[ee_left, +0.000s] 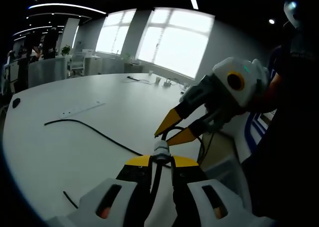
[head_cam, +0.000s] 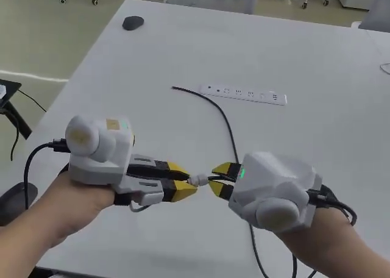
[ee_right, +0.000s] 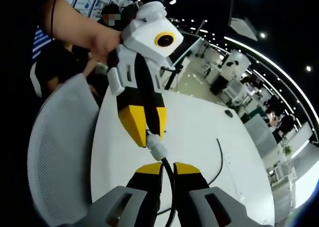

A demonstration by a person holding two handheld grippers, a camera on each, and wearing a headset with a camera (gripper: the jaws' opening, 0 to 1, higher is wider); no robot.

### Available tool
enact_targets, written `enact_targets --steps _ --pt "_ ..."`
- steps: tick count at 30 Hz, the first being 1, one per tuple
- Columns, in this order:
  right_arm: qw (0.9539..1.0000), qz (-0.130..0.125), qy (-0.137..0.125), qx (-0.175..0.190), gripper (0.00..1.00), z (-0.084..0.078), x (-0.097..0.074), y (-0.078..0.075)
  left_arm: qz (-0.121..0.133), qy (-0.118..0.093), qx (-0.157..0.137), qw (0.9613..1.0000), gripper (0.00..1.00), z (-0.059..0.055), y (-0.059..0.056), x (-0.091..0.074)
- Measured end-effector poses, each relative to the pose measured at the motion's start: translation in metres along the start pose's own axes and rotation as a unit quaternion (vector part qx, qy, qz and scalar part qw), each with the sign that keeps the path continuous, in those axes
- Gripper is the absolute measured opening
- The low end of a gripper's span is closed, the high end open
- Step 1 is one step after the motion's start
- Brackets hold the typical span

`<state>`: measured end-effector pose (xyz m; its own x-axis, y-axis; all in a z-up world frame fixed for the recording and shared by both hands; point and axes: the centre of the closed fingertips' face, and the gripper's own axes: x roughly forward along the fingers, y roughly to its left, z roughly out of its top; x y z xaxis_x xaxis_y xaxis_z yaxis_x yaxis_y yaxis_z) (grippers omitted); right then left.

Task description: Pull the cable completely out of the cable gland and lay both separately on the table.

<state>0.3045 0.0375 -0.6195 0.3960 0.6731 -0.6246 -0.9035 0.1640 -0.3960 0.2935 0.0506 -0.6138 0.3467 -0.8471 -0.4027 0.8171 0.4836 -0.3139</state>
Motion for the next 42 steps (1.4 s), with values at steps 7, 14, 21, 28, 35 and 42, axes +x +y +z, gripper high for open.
enact_targets --steps 7,14,21,28,35,42 --pt "0.9997 0.006 0.002 0.024 0.01 -0.004 0.000 0.000 0.005 -0.003 -0.002 1.0000 0.15 0.000 0.000 0.001" --pt "0.9959 0.005 -0.002 0.091 0.00 -0.009 -0.001 0.000 0.009 -0.010 0.002 0.9999 0.15 0.003 0.000 0.003" --pt "0.9893 0.005 -0.010 0.145 0.00 -0.012 -0.002 -0.003 0.014 -0.023 0.029 0.9992 0.15 0.007 -0.001 0.005" --pt "0.9771 0.006 -0.019 0.212 0.00 -0.016 -0.004 -0.004 0.015 -0.031 0.061 0.9976 0.15 0.010 -0.002 0.006" --pt "0.9677 -0.006 -0.012 0.252 0.00 -0.034 -0.006 -0.007 0.017 -0.033 0.063 0.9973 0.15 0.010 0.001 0.002" --pt "0.9412 -0.017 -0.012 0.337 0.00 -0.054 -0.005 -0.011 0.020 -0.036 0.056 0.9976 0.15 0.012 0.002 0.002"
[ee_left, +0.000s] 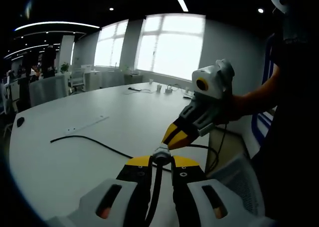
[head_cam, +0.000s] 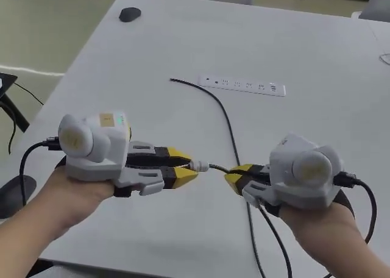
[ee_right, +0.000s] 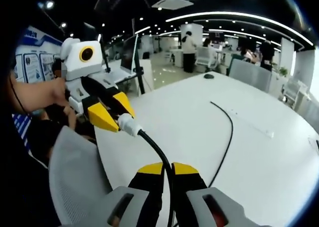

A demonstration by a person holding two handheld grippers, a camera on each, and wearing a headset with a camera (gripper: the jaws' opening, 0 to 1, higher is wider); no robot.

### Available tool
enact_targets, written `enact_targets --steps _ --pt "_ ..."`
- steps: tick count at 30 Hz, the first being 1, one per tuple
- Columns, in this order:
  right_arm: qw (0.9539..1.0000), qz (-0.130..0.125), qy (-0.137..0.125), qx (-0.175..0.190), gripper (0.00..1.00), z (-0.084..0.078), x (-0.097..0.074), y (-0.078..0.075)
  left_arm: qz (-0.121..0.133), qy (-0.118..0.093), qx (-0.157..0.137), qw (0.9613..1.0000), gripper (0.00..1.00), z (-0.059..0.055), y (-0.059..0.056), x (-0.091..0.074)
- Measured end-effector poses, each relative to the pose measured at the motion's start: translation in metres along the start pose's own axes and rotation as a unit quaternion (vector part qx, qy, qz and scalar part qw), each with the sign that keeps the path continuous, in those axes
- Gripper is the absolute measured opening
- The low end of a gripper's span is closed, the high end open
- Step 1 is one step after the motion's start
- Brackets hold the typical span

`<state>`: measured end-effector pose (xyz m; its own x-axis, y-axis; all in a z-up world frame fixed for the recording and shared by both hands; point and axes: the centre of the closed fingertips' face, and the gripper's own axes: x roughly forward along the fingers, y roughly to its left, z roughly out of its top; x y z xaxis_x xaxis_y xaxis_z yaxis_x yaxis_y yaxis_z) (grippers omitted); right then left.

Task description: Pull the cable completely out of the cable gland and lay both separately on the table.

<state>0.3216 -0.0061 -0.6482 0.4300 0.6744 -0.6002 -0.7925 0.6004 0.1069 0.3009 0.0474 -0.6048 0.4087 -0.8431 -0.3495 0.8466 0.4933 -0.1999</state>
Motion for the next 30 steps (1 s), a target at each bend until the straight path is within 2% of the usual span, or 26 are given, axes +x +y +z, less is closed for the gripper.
enact_targets --steps 1,3,4,10,14,18,21,23,24,28,30 --pt "1.0000 -0.005 0.003 0.007 0.00 -0.002 0.000 -0.003 0.002 0.001 -0.009 1.0000 0.15 0.000 0.001 0.000" --pt "0.9998 -0.012 0.005 0.017 0.00 -0.007 0.000 -0.008 0.003 0.000 -0.008 1.0000 0.15 0.001 0.001 -0.001" --pt "0.9991 -0.016 0.007 0.040 0.00 -0.011 0.000 -0.010 0.003 -0.002 -0.011 0.9999 0.15 0.001 0.001 -0.002" --pt "0.9948 -0.020 0.010 0.099 0.00 -0.026 0.001 -0.017 0.005 0.002 -0.008 1.0000 0.15 -0.001 -0.001 -0.002" --pt "0.9901 -0.031 0.009 0.137 0.00 -0.033 0.001 -0.024 0.004 0.003 -0.007 1.0000 0.15 -0.002 -0.003 -0.002" --pt "0.9864 -0.046 0.011 0.157 0.00 -0.039 -0.001 -0.031 0.003 0.003 -0.007 1.0000 0.14 -0.002 -0.005 -0.001" --pt "0.9801 -0.052 0.011 0.191 0.00 -0.044 -0.003 -0.037 0.002 -0.001 -0.012 0.9999 0.14 -0.001 -0.005 -0.002" --pt "0.9838 -0.045 -0.003 0.173 0.00 -0.037 -0.006 -0.033 0.000 -0.005 -0.014 0.9999 0.14 0.000 -0.005 -0.002" --pt "0.9857 -0.047 0.000 0.162 0.00 -0.036 -0.006 -0.033 0.001 -0.005 -0.015 0.9999 0.14 0.000 -0.004 -0.002" --pt "0.9840 -0.043 -0.006 0.173 0.00 -0.034 -0.005 -0.033 0.005 -0.006 -0.021 0.9997 0.14 0.000 -0.001 -0.003" --pt "0.9850 -0.041 -0.010 0.167 0.00 -0.032 -0.005 -0.032 0.006 -0.005 -0.021 0.9998 0.14 0.000 -0.001 -0.003"
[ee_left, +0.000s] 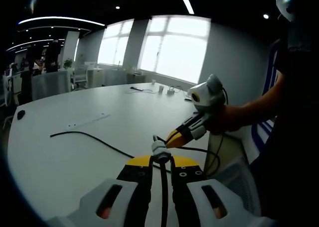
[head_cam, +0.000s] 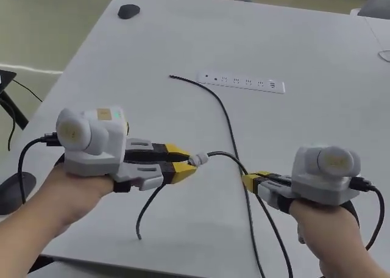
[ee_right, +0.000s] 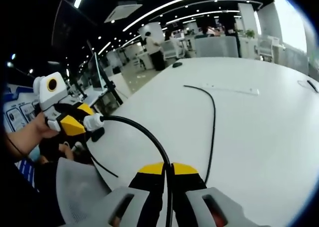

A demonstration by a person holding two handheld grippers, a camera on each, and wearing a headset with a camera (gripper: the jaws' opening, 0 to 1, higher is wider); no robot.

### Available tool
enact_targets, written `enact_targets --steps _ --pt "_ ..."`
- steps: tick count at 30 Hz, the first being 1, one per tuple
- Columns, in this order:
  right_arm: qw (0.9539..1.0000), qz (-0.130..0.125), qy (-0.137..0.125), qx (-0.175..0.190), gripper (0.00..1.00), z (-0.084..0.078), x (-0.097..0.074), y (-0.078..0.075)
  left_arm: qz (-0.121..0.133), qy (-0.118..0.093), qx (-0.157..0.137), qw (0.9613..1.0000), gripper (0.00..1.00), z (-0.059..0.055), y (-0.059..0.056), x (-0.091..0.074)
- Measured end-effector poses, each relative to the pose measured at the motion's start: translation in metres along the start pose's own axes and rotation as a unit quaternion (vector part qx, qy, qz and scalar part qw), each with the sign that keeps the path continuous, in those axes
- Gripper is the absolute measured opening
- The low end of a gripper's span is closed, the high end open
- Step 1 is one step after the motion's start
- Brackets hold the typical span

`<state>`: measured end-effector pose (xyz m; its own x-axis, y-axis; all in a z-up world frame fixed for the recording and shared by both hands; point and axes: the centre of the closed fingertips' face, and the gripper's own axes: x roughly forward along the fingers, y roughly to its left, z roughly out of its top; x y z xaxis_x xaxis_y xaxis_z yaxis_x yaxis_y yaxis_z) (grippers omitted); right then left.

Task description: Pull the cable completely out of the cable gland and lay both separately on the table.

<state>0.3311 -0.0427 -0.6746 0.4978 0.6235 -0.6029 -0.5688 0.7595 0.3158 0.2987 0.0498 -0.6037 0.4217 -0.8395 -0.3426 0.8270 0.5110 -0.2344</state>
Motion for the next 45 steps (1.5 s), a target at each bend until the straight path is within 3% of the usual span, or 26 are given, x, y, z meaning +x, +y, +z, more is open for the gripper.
enact_targets --steps 8,10,15,19,24,28,29,39,43,45 --pt "0.9991 0.022 -0.017 -0.033 0.01 0.004 -0.003 0.009 -0.004 -0.003 -0.007 1.0000 0.14 0.001 0.000 -0.003" --pt "0.9970 0.045 -0.024 -0.057 0.01 0.009 -0.002 0.018 -0.008 -0.005 -0.008 0.9999 0.14 0.002 -0.002 -0.003" --pt "0.9911 0.062 -0.029 -0.114 0.02 0.018 -0.003 0.031 -0.015 -0.006 -0.011 0.9998 0.14 0.004 -0.004 -0.002" --pt "0.9814 0.092 -0.029 -0.167 0.03 0.023 -0.001 0.049 -0.025 -0.005 -0.021 0.9994 0.14 0.004 -0.007 -0.001" --pt "0.9611 0.139 -0.014 -0.238 0.03 0.018 0.001 0.074 -0.036 0.006 -0.023 0.9991 0.14 -0.001 -0.012 0.000" --pt "0.9542 0.157 -0.012 -0.254 0.02 0.016 0.001 0.084 -0.043 0.016 -0.022 0.9987 0.14 -0.006 -0.016 0.001" --pt "0.9500 0.159 -0.013 -0.269 0.02 0.016 0.002 0.085 -0.043 0.018 -0.021 0.9987 0.14 -0.007 -0.016 0.001" --pt "0.9339 0.170 0.004 -0.315 0.00 0.008 0.000 0.095 -0.051 0.026 -0.033 0.9978 0.14 -0.014 -0.020 0.003" --pt "0.9330 0.162 0.011 -0.321 0.00 0.005 -0.001 0.093 -0.052 0.027 -0.046 0.9972 0.15 -0.016 -0.021 0.005" --pt "0.9354 0.163 0.013 -0.313 0.00 0.004 -0.002 0.093 -0.050 0.030 -0.049 0.9972 0.15 -0.017 -0.020 0.006"
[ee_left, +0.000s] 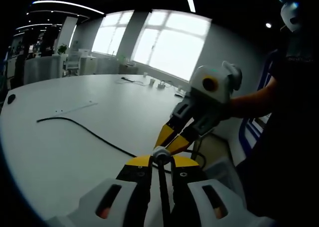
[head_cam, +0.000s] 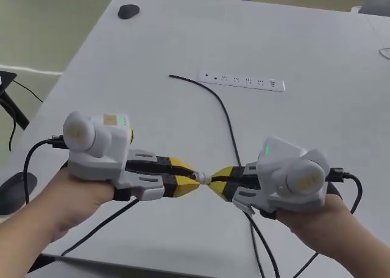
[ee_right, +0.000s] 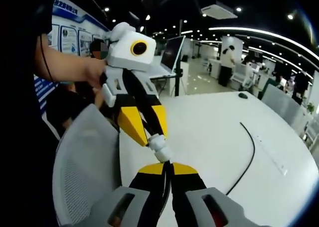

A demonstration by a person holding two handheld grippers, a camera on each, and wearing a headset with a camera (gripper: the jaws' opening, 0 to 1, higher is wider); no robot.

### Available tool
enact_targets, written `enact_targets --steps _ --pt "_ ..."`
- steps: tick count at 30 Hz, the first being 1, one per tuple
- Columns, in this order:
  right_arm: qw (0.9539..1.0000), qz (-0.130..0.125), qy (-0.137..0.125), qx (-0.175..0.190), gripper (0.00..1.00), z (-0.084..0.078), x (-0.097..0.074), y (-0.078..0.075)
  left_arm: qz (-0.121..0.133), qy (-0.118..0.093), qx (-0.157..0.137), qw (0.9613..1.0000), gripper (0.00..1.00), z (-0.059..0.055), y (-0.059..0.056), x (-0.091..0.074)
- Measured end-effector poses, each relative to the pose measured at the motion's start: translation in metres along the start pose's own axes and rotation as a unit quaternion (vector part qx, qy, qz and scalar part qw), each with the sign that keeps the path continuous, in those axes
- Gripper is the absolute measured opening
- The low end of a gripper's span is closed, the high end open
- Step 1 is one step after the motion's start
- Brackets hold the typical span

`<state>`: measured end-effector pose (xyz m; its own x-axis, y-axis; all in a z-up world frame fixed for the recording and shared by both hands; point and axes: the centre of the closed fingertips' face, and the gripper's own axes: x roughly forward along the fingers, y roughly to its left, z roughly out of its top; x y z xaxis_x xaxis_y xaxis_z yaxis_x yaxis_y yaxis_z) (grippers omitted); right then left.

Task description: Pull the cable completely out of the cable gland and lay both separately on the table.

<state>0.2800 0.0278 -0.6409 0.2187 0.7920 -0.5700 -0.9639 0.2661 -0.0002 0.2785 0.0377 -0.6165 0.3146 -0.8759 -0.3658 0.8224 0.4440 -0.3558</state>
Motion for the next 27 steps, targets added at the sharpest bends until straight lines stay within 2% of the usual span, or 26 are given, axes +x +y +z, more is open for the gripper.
enact_targets --steps 1,5,11,13,17,22,25,27 --pt "0.9999 -0.001 0.000 0.012 0.00 0.000 0.000 0.000 0.002 0.001 0.000 1.0000 0.15 0.000 0.000 0.000" --pt "0.9999 -0.005 0.001 0.010 0.00 0.001 -0.001 0.000 0.006 0.002 0.000 1.0000 0.16 0.001 0.001 0.001" --pt "0.9999 -0.009 -0.003 0.006 0.00 0.005 -0.005 -0.001 0.004 -0.007 -0.004 1.0000 0.16 0.006 0.001 0.003" --pt "0.9999 -0.009 -0.003 0.006 0.00 0.005 -0.005 -0.002 0.002 -0.006 0.027 0.9996 0.15 0.007 0.001 0.003" --pt "0.9998 -0.015 -0.007 -0.004 0.00 0.006 -0.006 -0.003 0.002 -0.005 0.025 0.9997 0.15 0.008 0.000 0.003" --pt "0.9994 -0.032 -0.010 0.008 0.00 0.006 -0.007 -0.009 0.010 -0.006 0.027 0.9996 0.14 0.009 0.002 0.002" --pt "0.9981 -0.040 -0.022 0.040 0.00 0.005 -0.009 -0.014 0.014 -0.010 0.026 0.9995 0.14 0.011 0.004 -0.002" --pt "0.9978 -0.044 -0.021 0.044 0.00 0.004 -0.011 -0.015 0.014 -0.015 0.024 0.9995 0.14 0.013 0.004 -0.003"
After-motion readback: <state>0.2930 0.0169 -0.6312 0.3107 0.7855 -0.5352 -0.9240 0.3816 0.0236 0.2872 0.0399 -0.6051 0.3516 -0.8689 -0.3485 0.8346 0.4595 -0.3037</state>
